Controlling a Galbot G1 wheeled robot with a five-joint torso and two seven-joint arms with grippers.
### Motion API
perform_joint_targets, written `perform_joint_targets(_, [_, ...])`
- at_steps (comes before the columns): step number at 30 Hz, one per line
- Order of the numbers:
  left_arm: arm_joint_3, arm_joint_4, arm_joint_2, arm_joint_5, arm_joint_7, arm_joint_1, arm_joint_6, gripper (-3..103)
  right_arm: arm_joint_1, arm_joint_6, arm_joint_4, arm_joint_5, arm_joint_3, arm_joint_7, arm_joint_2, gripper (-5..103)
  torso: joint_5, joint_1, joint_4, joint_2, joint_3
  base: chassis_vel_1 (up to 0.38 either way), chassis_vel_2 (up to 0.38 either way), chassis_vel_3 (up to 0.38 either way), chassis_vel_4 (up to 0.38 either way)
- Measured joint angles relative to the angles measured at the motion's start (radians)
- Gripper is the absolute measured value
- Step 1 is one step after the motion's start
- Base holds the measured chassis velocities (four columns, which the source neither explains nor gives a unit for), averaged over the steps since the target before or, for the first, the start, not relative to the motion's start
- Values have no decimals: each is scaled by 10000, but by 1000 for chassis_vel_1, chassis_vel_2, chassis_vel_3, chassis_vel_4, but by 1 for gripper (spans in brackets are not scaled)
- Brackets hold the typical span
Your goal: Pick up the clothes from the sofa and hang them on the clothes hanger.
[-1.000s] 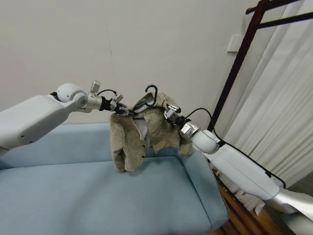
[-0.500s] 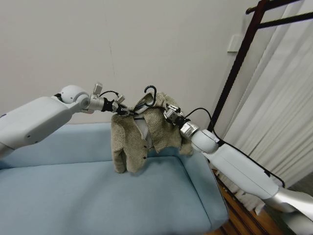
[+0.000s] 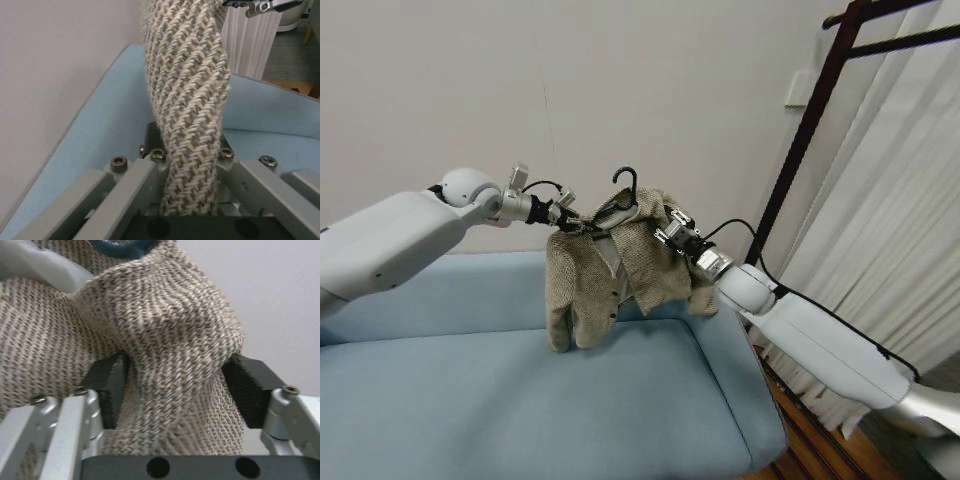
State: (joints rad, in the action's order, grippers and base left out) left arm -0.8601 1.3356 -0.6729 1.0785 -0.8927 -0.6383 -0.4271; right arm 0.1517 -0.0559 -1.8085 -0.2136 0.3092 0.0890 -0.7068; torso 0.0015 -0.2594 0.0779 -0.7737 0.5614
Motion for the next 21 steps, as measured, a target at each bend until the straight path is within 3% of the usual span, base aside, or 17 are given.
perform_joint_targets(3, [0,20,43,-3,-16,-39,0,8,-31,3,-139,-339,-28,-41,226,65,0,0,-1,0,0,0,0,0,0])
perform_joint_targets(6, [-1,21,61,-4,-22,-82,2,8,64,-204,-593,-853,-185,-50,584,81,-2,0,0,-1,0,0,0,0,0])
perform_joint_targets(9, [-1,49,57,-5,-23,-109,3,8,250,-315,-881,-1025,-301,-43,774,86,0,1,1,-1,0,0,0,0,0])
perform_joint_targets(11, [-1,71,44,-5,-23,-144,3,8,417,-350,-1058,-1119,-402,-38,903,96,0,1,1,0,0,0,0,0,0])
perform_joint_targets(16, [-13,88,31,-4,16,-224,-11,8,680,-486,-1348,-1542,-627,-20,1138,100,1,1,0,-1,0,0,0,0,0])
perform_joint_targets(21, [-20,116,32,33,207,-252,-22,8,1017,-1210,-1864,-3004,-970,168,1383,100,1,1,0,0,0,0,0,0,0])
